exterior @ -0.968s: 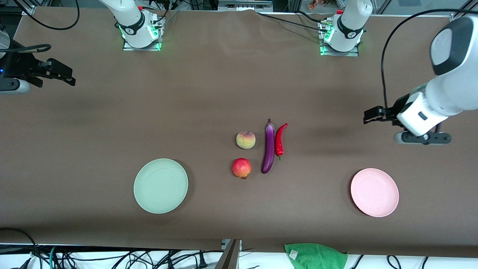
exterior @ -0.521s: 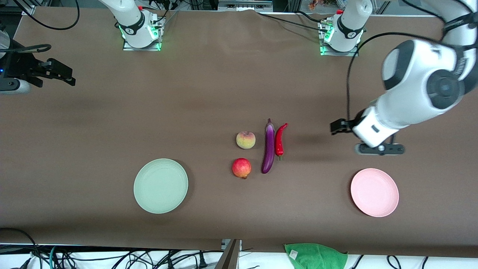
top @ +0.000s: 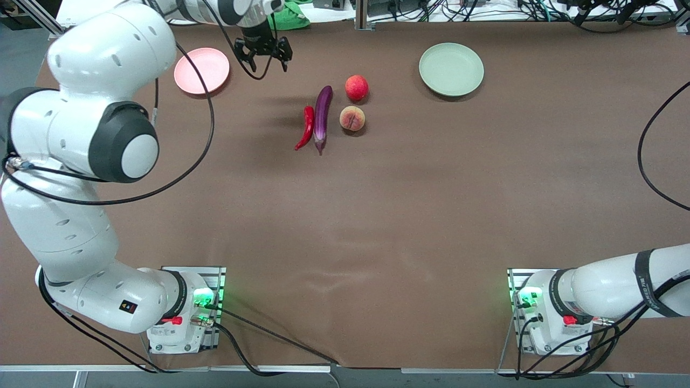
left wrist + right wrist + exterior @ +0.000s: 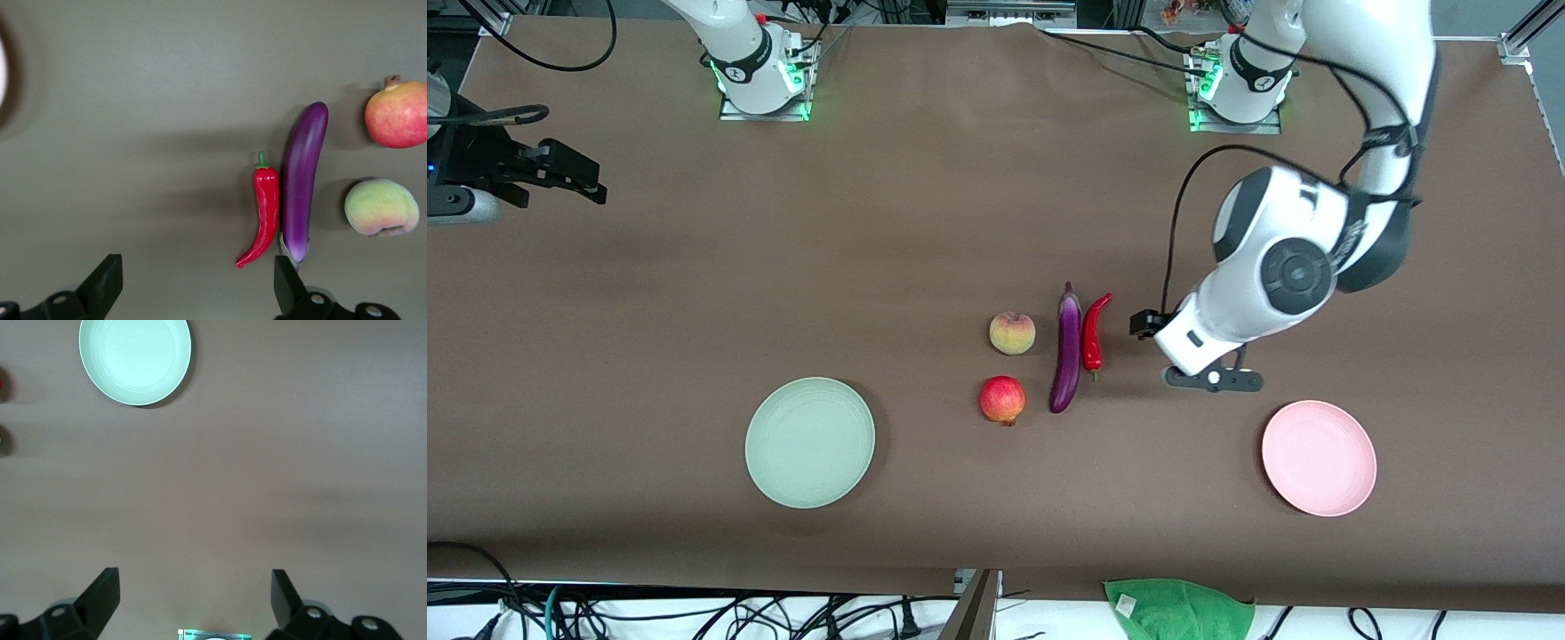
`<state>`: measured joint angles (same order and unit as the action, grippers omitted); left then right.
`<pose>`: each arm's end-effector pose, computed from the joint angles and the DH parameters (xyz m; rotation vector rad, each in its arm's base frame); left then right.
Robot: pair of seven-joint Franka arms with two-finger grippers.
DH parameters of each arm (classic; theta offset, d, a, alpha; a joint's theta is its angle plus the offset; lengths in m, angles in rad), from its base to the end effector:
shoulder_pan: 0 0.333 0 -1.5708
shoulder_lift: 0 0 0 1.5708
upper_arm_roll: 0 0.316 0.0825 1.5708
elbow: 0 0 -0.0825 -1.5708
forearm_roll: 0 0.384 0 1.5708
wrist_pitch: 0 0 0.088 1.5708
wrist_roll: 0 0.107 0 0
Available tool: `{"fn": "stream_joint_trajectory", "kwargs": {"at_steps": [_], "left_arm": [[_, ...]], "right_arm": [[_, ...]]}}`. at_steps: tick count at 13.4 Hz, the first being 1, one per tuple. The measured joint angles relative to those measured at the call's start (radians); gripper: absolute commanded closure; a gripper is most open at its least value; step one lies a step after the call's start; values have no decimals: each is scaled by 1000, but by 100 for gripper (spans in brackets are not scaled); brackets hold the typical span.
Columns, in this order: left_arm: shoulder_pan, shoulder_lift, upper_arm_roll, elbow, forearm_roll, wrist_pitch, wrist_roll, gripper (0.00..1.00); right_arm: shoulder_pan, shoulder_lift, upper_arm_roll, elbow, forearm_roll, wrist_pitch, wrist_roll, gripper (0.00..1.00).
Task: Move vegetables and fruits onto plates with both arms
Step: 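Move the left gripper over the red chili pepper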
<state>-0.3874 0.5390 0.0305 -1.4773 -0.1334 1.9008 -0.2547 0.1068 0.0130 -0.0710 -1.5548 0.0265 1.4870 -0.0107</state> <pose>0.6423 -0.2534 0.3550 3.0647 -0.0844 -0.2181 0.5489 0.0230 0.6179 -3.1136 -0.0741 0.1263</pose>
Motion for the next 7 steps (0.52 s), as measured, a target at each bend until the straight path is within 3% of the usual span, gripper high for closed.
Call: {"fn": "stream_joint_trajectory", "kwargs": {"at_steps": [7], "left_arm": [[-73, 133, -9, -5, 0, 142, 0, 0]], "right_arm": [[0, 0, 0, 0, 0, 0, 0, 0]]}}
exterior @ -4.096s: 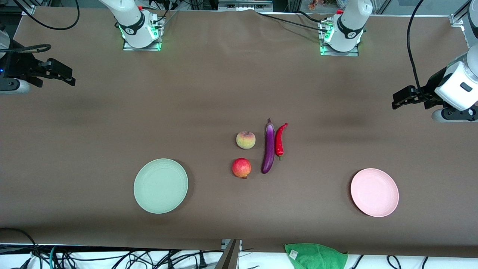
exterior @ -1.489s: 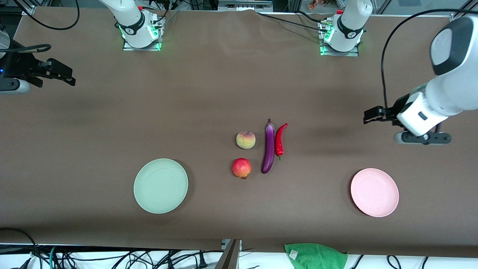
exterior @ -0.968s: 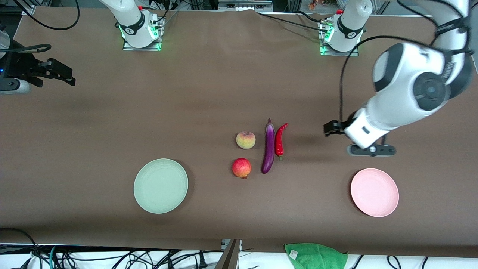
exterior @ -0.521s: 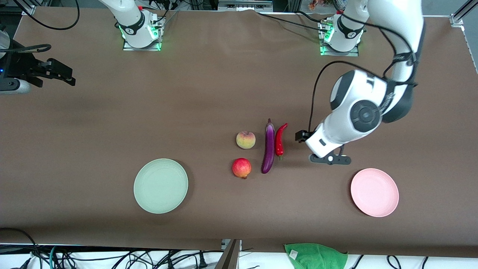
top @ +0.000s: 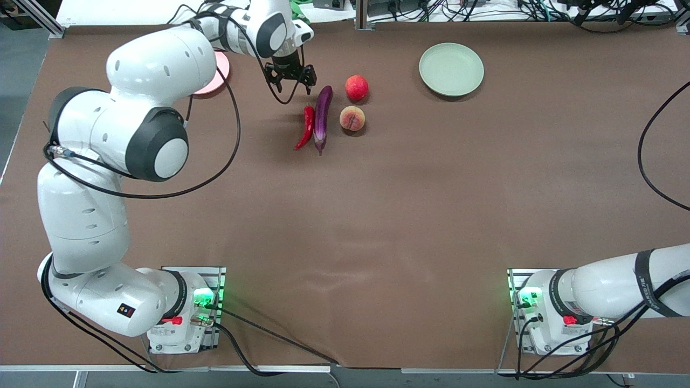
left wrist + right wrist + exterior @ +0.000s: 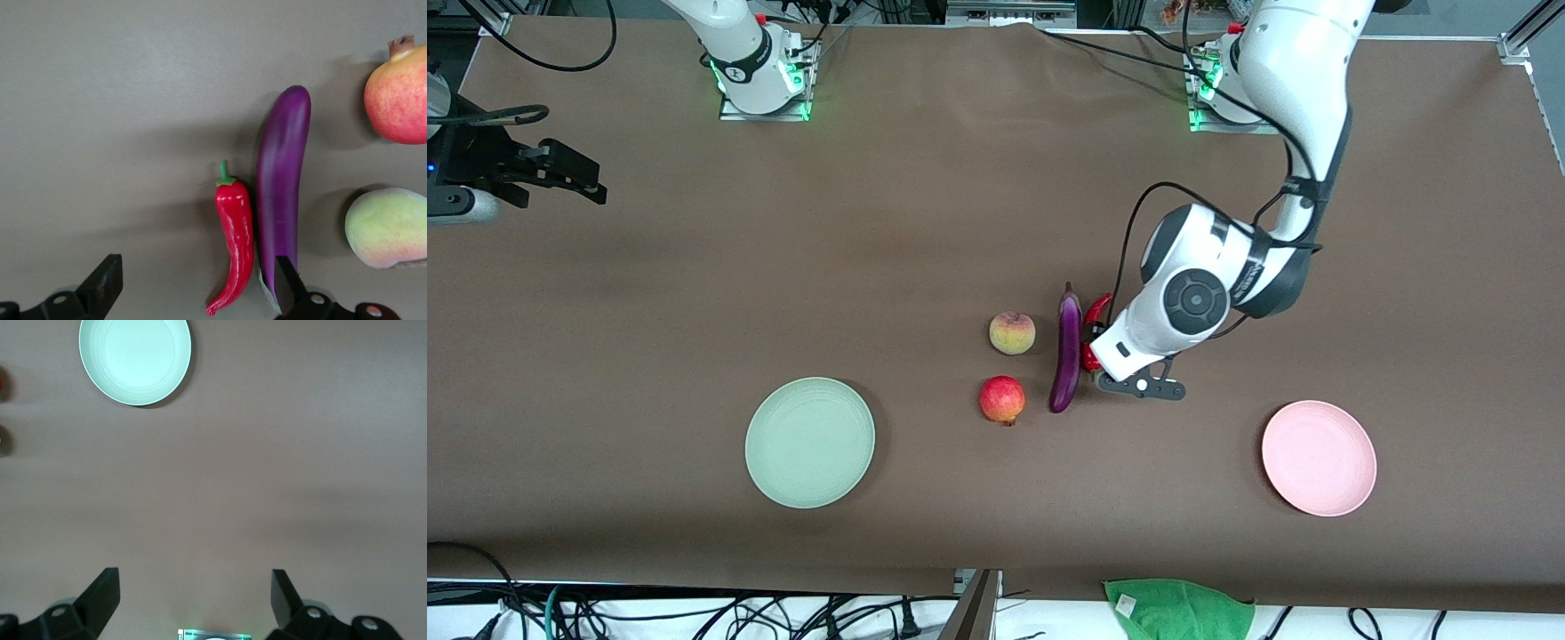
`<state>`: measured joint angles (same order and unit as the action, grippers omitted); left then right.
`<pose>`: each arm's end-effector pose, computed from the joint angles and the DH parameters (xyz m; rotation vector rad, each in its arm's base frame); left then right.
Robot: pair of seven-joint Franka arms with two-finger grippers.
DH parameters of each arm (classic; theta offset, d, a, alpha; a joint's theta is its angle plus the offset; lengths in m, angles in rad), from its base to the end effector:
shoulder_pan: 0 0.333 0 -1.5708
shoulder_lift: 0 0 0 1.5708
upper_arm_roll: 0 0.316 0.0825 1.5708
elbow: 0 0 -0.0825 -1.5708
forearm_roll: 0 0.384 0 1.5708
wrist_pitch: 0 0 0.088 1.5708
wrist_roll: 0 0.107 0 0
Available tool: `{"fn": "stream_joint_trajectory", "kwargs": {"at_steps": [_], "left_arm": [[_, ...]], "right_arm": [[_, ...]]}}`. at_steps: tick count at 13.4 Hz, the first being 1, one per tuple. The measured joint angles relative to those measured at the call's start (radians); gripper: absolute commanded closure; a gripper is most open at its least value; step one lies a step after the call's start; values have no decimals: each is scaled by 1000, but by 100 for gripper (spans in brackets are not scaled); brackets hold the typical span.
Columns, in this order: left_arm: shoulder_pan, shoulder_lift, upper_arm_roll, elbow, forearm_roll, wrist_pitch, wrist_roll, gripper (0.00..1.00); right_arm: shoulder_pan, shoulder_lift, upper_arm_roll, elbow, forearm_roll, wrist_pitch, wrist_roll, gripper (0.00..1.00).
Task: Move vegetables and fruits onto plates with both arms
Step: 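Move the left gripper over the red chili pepper, then lower the left gripper and close it on the chili pepper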
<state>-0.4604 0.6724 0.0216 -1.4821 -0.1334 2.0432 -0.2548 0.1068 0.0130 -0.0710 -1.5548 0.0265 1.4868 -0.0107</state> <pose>0.6323 -0.3076 0.2703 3.0708 -0.1854 -0.2137 0.5489 0.0230 0.6178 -3.1136 -0.0742 0.1266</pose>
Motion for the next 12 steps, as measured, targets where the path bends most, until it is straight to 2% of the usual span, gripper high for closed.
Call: {"fn": "stream_joint_trajectory", "kwargs": {"at_steps": [2, 6, 12], "left_arm": [[-2, 21, 0, -5, 0, 28, 0, 0], [-2, 39, 2, -71, 0, 174, 2, 0], [-3, 60, 1, -103, 0, 233, 2, 0]], "right_arm": [[0, 0, 0, 0, 0, 0, 0, 0], [0, 0, 0, 0, 0, 0, 0, 0], [0, 0, 0, 0, 0, 0, 0, 0]]}}
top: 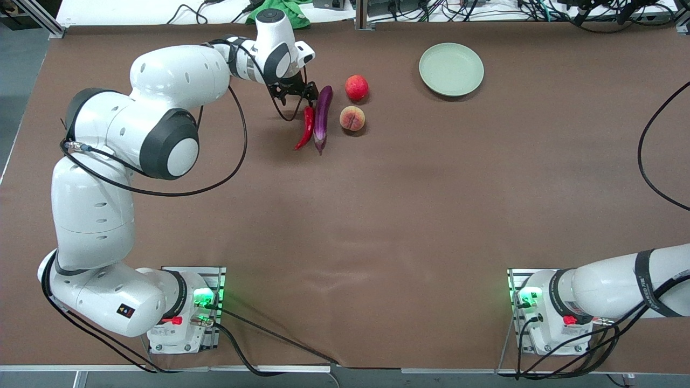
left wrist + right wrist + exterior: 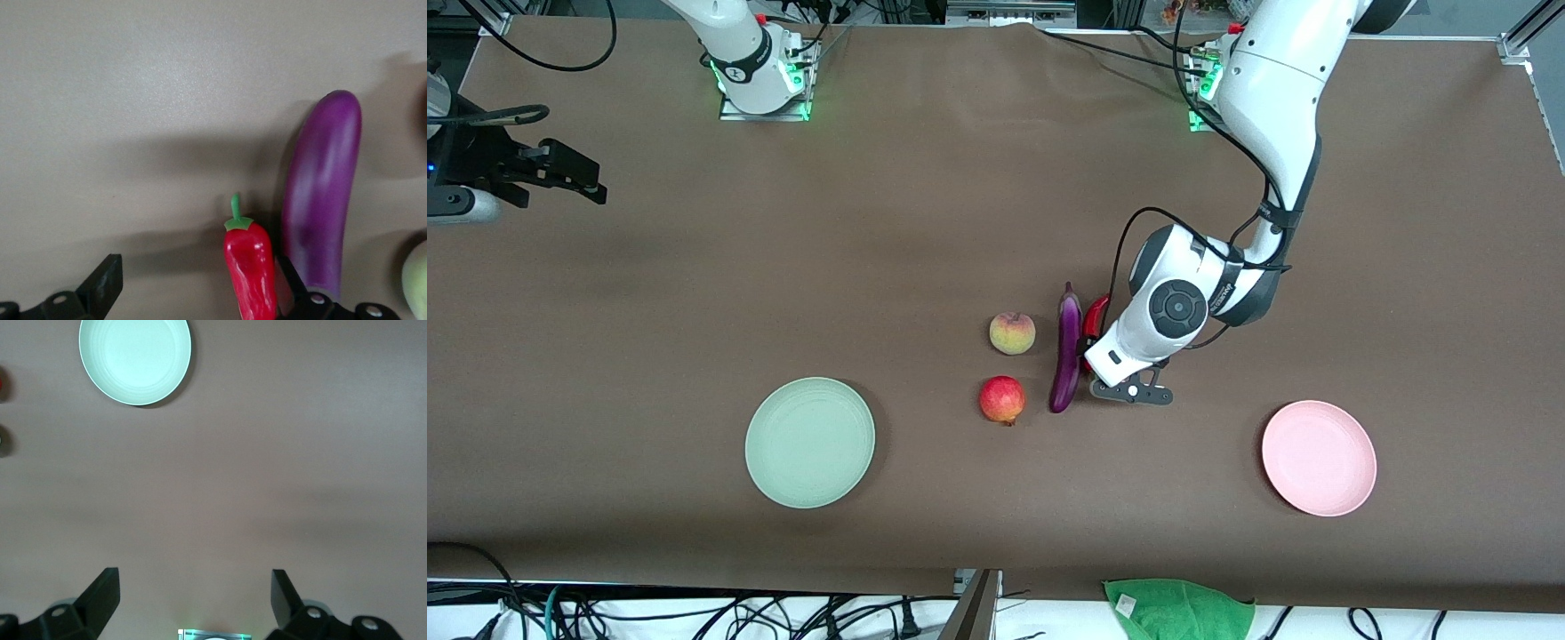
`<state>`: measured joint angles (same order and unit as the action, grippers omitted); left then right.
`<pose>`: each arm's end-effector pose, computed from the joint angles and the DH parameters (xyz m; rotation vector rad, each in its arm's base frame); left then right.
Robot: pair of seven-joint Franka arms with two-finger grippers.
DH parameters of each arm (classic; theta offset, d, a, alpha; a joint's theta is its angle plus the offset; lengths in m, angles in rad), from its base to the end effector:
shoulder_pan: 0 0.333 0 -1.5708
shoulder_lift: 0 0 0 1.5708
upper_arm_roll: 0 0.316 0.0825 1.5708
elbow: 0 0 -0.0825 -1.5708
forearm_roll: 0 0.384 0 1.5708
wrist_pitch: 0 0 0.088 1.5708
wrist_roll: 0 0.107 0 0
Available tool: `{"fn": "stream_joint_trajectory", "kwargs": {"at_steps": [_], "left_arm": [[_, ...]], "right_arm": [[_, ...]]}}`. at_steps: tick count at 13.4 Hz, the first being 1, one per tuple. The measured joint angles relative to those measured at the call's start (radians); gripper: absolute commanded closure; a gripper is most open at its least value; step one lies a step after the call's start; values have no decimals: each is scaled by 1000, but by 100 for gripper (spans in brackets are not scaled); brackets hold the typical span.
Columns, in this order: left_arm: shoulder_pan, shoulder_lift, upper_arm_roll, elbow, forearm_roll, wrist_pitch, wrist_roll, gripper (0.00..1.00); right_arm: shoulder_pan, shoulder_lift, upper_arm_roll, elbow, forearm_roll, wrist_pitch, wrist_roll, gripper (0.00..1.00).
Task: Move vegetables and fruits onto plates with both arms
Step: 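Lower the left gripper and close it on the chili pepper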
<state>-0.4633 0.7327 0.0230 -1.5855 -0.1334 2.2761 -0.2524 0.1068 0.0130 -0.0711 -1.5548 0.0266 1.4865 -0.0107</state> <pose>0.6255 -0.3006 0.2018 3.0705 -0.1611 -0.1040 0.5489 0.0229 0.6178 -3.1135 -0.0740 0.1271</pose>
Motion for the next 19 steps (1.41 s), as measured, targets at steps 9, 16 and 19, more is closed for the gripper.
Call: {"fn": "stream_joint_trajectory", "kwargs": {"at_steps": [9, 16, 19], "left_arm": [[-3, 3, -3, -49, 0, 60, -6, 0], [-3, 3, -12, -82, -22, 77, -75, 0], [-3, -2, -12, -82, -22, 54, -82, 0]], "right_arm": [[0, 0, 0, 0, 0, 0, 0, 0], [0, 0, 0, 0, 0, -1, 0, 0], [0, 0, 0, 0, 0, -1, 0, 0]]}}
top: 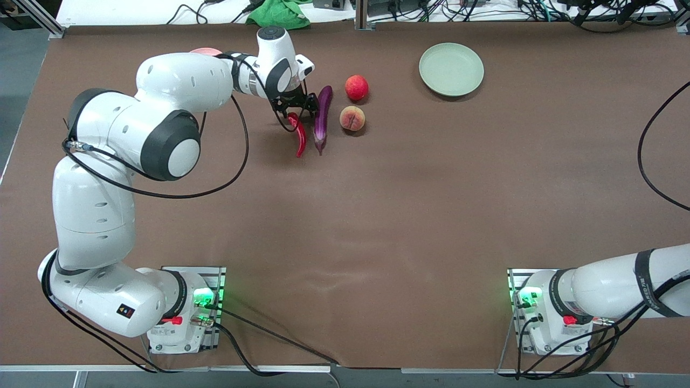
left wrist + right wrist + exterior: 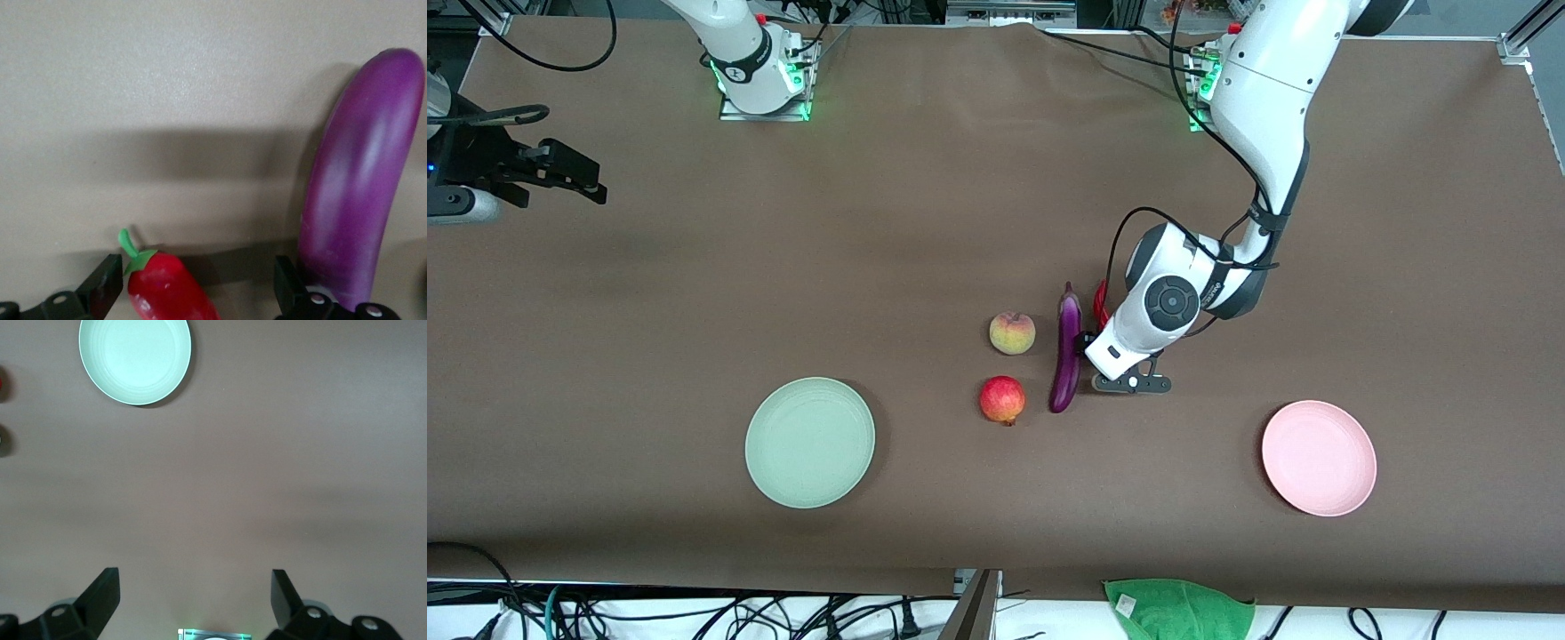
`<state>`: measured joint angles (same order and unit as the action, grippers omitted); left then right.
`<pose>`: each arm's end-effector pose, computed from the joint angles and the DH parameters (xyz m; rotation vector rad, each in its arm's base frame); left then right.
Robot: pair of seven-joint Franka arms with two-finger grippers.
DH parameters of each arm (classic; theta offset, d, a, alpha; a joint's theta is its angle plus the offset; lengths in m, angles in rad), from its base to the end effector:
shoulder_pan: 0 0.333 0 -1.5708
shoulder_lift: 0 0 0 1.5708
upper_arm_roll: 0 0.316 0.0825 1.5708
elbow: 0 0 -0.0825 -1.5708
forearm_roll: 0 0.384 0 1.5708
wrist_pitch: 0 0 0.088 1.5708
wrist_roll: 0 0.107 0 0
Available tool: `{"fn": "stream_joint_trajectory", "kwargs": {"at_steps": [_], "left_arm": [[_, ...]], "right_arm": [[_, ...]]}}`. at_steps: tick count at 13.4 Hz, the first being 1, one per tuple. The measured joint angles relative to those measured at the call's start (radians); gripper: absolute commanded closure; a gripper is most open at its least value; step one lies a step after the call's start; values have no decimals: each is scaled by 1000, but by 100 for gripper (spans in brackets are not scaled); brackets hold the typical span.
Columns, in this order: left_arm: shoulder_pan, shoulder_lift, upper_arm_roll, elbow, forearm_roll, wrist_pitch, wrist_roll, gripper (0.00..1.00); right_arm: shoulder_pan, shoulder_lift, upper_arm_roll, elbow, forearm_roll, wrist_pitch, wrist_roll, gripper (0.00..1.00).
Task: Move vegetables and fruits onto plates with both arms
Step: 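Lower the left gripper and close it on the chili pepper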
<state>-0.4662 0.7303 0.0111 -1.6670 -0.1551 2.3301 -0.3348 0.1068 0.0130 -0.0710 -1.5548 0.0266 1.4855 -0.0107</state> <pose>0.6038 -0.2992 0.1743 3.0698 -0.0188 -0.1546 0.5488 0.0230 0.6177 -3.1134 -0.0742 0.1287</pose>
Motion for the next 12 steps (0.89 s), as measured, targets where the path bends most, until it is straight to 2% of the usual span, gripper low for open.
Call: {"fn": "stream_joint_trajectory", "kwargs": {"at_steps": [2, 3, 5, 6, 7, 8, 10, 12], "left_arm": [[5, -9, 1, 0, 0, -43, -9, 0], [9, -12, 2, 0, 0, -60, -18, 5], [15, -13, 2, -1, 0, -74, -46, 51], [16, -13, 2, -2, 0, -75, -53, 56], [16, -13, 2, -2, 0, -75, -56, 66], [16, -13, 1, -2, 0, -75, -58, 84], [15, -15, 1, -2, 0, -75, -59, 97], [13, -18, 0, -2, 0, -75, -60, 100]], "right_arm": [[0, 0, 0, 0, 0, 0, 0, 0], [0, 0, 0, 0, 0, -1, 0, 0], [0, 0, 0, 0, 0, -1, 0, 0], [0, 0, 0, 0, 0, -1, 0, 0], [0, 0, 0, 0, 0, -1, 0, 0], [0, 0, 0, 0, 0, -1, 0, 0], [0, 0, 0, 0, 0, -1, 0, 0], [0, 0, 0, 0, 0, -2, 0, 0]]}}
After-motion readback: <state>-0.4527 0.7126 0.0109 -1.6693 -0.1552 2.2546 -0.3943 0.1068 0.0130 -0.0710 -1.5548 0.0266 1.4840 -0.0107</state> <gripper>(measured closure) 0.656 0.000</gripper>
